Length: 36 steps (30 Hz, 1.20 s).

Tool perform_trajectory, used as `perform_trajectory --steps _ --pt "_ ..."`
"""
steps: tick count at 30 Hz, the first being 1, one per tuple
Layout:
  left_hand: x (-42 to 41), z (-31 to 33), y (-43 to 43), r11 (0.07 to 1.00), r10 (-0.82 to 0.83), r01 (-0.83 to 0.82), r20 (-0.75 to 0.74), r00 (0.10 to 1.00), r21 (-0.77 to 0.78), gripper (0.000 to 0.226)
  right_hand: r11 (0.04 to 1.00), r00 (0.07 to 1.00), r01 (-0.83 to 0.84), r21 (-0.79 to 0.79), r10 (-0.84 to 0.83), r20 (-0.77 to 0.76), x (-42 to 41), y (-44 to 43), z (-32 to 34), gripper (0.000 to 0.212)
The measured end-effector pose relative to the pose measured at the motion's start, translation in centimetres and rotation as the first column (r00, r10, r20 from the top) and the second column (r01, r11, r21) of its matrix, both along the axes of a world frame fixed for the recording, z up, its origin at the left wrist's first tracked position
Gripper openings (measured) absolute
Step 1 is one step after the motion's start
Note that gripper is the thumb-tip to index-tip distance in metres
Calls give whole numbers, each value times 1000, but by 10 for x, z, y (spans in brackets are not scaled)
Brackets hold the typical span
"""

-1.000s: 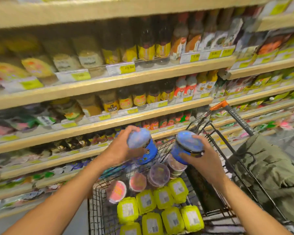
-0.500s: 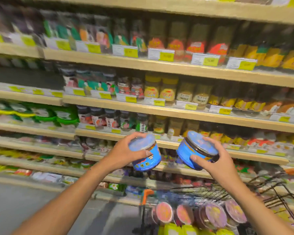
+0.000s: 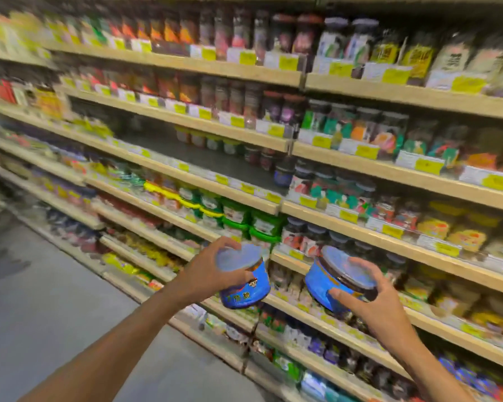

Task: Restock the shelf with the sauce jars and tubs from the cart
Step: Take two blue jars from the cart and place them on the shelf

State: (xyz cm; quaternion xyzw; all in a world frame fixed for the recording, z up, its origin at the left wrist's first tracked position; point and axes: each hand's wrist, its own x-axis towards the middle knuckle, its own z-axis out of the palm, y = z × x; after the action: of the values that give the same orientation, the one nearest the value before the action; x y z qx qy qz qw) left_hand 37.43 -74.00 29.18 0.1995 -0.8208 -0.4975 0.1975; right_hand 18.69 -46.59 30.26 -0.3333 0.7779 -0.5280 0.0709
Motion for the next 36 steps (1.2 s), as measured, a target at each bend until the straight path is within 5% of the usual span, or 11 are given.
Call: perform_trajectory --steps 5,13,21,36 --pt "25 7 -52 994 21 -20 -12 1000 111 73 999 999 -40 19 41 -29 19 -62 12 65" --pt "-3 25 -114 985 12 -2 -59 998 171 109 998 994 -39 41 43 -101 2 -130 24 65" --pt "-78 49 -178 976 -72 92 -106 992 198 103 1000 995 -17 -14 16 -94 -50 -196 26 67" --pt "-227 75 -262 982 -154 155 17 988 -106 108 987 987 153 -56 -155 -30 -93 -243 22 67"
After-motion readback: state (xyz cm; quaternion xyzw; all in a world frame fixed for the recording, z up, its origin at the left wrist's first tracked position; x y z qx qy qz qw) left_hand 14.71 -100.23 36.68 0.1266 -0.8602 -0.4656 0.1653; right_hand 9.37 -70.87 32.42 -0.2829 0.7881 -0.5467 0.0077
